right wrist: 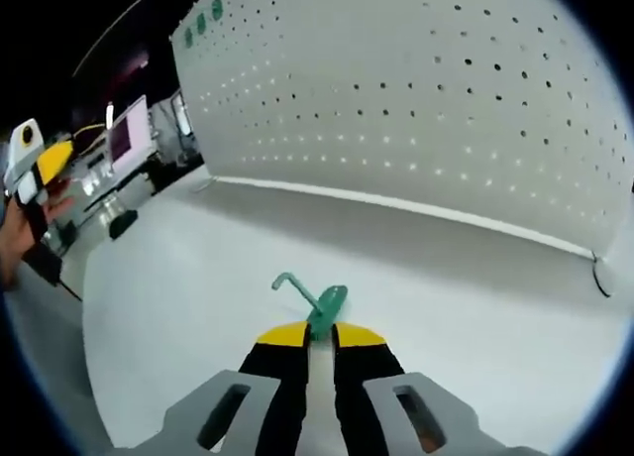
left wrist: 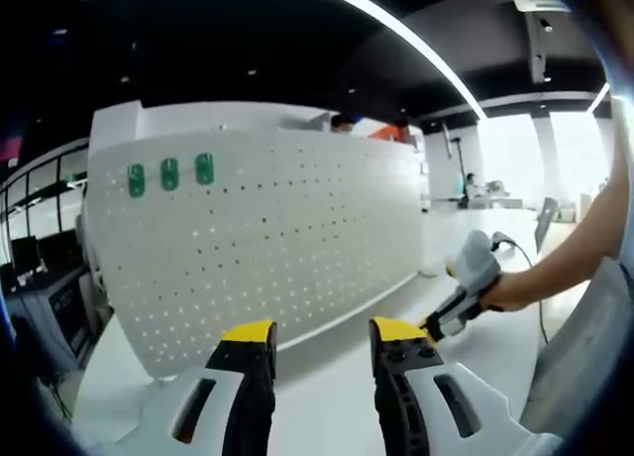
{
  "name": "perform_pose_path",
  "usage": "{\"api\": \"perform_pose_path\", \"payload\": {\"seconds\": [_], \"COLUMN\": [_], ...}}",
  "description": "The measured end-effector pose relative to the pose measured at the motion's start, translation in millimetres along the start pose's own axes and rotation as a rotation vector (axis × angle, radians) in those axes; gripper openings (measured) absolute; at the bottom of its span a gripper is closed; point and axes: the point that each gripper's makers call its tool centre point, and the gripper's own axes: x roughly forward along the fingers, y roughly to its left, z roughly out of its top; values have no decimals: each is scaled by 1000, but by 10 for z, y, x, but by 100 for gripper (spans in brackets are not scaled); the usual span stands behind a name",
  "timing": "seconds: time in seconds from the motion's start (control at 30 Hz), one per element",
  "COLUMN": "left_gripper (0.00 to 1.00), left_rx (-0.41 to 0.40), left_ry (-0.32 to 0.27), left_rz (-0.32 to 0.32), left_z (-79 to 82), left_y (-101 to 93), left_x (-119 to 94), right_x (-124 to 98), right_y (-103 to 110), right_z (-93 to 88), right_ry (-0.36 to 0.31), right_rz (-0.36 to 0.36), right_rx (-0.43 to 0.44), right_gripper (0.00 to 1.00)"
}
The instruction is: Insert the hook assembly into the mounting plate slot until the hook locks in place.
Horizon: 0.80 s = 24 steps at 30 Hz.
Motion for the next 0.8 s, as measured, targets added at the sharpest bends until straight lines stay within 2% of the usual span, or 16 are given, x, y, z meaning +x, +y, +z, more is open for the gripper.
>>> {"api": "perform_pose_path", "payload": {"seconds": [0.33,0.6,0.8], "left_gripper": [37,36,35], "left_rx": [8,7,6], "left_ry": [5,6,7], "left_rz": [-16,-21,-28], "left_z": [-4,0,-3], "left_y": [-53,-63,-80], "left_x": [8,8,15], "right_x": [-33,-33,-34], "right_y": [15,73,66], "right_z": [26,70,71], "right_ry": [-11,-20,-24], "right_rz": [9,19,23], "right_rx": [-10,-59,-52], "right_gripper": [3,1,1]}}
